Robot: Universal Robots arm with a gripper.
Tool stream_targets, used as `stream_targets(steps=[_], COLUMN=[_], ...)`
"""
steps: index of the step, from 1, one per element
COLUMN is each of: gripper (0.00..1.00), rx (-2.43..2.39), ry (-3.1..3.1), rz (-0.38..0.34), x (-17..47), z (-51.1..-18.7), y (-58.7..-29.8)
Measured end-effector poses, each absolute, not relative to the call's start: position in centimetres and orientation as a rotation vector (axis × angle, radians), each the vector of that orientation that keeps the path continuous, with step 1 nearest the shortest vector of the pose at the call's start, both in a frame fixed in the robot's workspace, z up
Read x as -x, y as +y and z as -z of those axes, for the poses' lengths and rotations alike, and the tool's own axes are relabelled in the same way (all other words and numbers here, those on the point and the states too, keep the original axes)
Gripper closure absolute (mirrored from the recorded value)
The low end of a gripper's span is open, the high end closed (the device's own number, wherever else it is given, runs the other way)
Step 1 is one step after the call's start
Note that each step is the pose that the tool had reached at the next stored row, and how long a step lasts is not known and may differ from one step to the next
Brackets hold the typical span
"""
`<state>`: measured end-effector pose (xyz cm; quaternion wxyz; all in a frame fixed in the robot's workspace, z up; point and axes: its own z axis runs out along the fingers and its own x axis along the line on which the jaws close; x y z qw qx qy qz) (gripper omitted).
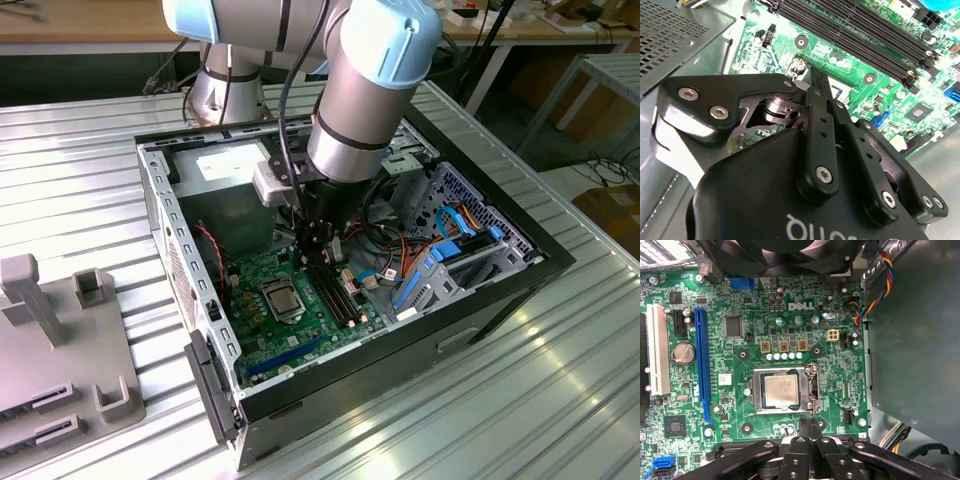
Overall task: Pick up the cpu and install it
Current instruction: 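Install the first cpu locking lever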
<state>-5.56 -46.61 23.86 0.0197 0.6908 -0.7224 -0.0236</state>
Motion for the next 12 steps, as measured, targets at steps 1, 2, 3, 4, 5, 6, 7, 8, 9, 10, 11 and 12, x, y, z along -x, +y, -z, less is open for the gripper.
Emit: stream_targets(steps=[1, 2, 3, 4, 5, 6, 7, 8, 9, 10, 11, 12], gripper=[0.89, 0.89, 0.89, 0.89, 0.89, 0.89, 0.89, 0.89, 0.89, 0.89, 0.89, 0.89], rx=[-2.147, -2.149, -2.152, -2.153, -2.155, -2.155, -2.156, -2.157, -2.158, -2.158, -2.159, -2.16], ry=[-2.241, -2.24, -2.24, -2.239, -2.239, -2.239, -2.24, -2.24, -2.24, -2.24, -2.24, -2.24], rz=[0.071, 0.069, 0.067, 0.065, 0.064, 0.063, 0.062, 0.061, 0.06, 0.06, 0.059, 0.058], x=[5.6, 5.64, 5.7, 5.77, 5.82, 5.84, 5.85, 5.85, 5.85, 5.85, 5.85, 5.87], z=[-23.86, -23.86, -23.86, -23.86, -23.86, -23.86, -23.86, -23.86, -23.86, -23.86, -23.86, -23.86], y=[-46.65, -46.69, -46.75, -46.79, -46.87, -46.95, -47.05, -47.17, -47.25, -47.3, -47.41, -47.53])
